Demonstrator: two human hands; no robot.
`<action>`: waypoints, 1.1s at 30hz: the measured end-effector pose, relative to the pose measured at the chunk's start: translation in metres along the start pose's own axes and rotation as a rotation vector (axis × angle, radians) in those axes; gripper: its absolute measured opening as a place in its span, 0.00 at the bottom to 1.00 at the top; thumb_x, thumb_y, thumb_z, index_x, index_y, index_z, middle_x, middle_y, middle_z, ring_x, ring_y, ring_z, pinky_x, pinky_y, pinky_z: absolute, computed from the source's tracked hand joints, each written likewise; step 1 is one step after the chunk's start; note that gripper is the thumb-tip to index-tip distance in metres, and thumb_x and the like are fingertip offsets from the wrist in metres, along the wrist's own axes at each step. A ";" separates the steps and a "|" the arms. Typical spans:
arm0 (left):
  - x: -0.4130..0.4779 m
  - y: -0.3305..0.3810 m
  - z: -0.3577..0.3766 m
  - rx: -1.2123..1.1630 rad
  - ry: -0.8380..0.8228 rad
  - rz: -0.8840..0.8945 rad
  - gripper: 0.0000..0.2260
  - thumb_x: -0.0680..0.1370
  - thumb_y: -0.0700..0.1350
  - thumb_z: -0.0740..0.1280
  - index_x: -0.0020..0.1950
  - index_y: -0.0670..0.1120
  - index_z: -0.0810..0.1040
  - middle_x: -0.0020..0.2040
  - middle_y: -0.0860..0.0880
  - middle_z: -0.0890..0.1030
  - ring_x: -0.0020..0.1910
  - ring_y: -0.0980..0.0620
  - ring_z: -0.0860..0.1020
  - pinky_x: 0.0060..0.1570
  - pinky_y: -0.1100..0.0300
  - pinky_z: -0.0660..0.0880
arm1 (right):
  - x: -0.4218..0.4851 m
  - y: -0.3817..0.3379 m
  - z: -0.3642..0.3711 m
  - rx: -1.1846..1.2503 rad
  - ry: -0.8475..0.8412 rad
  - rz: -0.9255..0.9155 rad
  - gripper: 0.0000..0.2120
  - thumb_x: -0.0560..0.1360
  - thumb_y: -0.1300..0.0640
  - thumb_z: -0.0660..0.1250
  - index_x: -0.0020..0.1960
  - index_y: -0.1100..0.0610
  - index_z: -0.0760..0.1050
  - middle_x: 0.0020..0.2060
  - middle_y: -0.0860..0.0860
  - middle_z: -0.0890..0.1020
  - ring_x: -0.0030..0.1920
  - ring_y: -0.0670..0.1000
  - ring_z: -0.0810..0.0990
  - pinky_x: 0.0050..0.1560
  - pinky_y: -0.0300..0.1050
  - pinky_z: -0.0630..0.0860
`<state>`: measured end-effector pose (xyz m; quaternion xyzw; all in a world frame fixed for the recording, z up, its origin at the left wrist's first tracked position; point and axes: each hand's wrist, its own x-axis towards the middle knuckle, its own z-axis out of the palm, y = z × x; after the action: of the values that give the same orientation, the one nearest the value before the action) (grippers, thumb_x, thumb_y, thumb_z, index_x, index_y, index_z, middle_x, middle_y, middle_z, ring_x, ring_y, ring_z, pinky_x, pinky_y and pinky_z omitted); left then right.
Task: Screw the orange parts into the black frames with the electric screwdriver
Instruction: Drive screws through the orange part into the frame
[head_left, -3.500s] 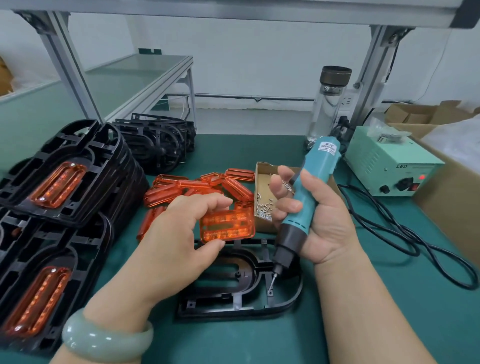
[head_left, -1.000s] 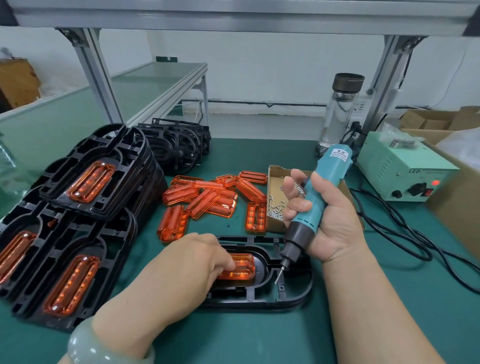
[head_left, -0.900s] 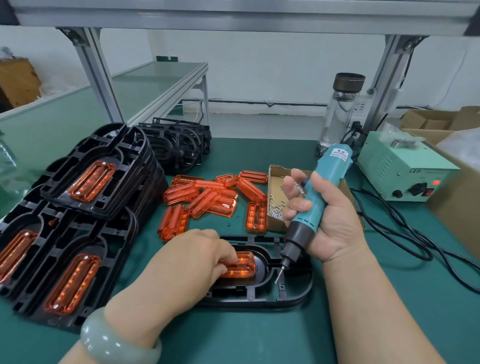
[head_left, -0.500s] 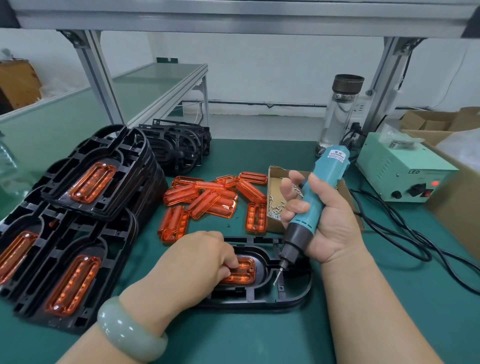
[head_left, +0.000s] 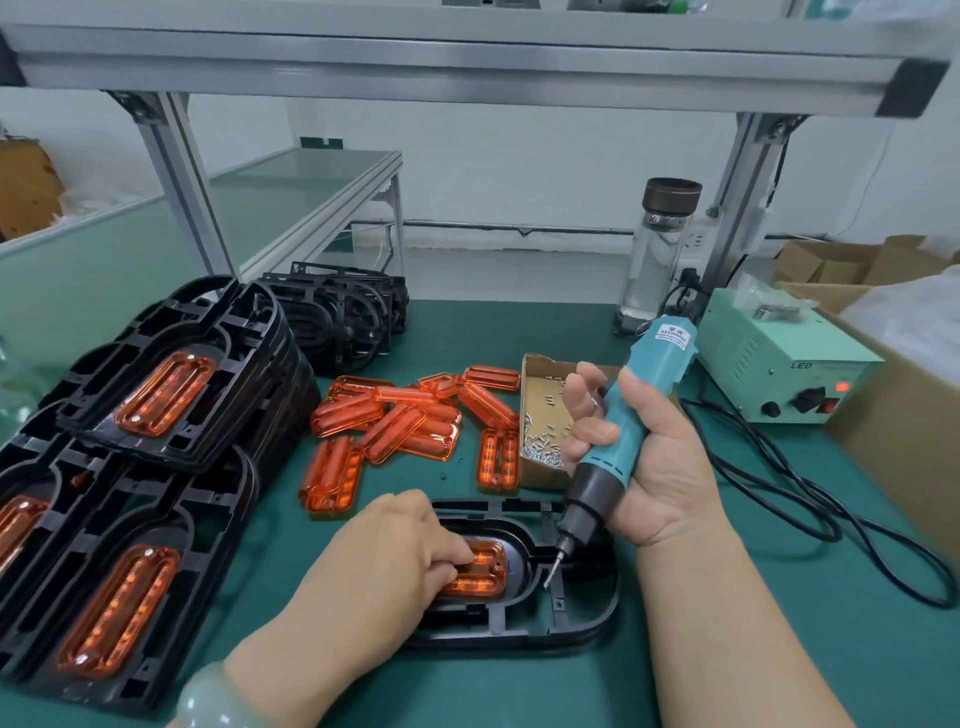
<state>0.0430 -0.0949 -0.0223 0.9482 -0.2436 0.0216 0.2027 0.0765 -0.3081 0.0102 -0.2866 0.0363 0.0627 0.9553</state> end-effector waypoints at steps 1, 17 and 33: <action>0.001 0.002 0.001 -0.014 -0.001 0.004 0.09 0.78 0.50 0.65 0.54 0.61 0.80 0.44 0.59 0.70 0.50 0.59 0.69 0.52 0.62 0.69 | 0.000 0.001 0.000 -0.006 0.002 0.006 0.13 0.70 0.53 0.67 0.51 0.58 0.75 0.40 0.53 0.82 0.22 0.42 0.71 0.27 0.37 0.74; 0.053 0.013 -0.024 -0.023 0.062 -0.042 0.08 0.77 0.49 0.66 0.53 0.56 0.82 0.46 0.61 0.81 0.40 0.67 0.72 0.41 0.75 0.65 | 0.001 -0.002 0.001 0.010 0.016 0.007 0.10 0.69 0.54 0.67 0.48 0.58 0.75 0.38 0.53 0.83 0.22 0.43 0.71 0.27 0.36 0.73; 0.148 0.053 0.014 -0.234 -0.248 0.116 0.13 0.82 0.43 0.55 0.62 0.46 0.76 0.53 0.43 0.80 0.58 0.42 0.75 0.66 0.40 0.62 | 0.003 -0.010 -0.001 0.081 0.004 -0.005 0.11 0.69 0.53 0.66 0.47 0.58 0.75 0.37 0.53 0.82 0.22 0.42 0.70 0.27 0.34 0.71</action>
<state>0.1477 -0.2102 0.0058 0.8980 -0.3219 -0.1123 0.2783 0.0811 -0.3165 0.0142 -0.2478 0.0400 0.0583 0.9662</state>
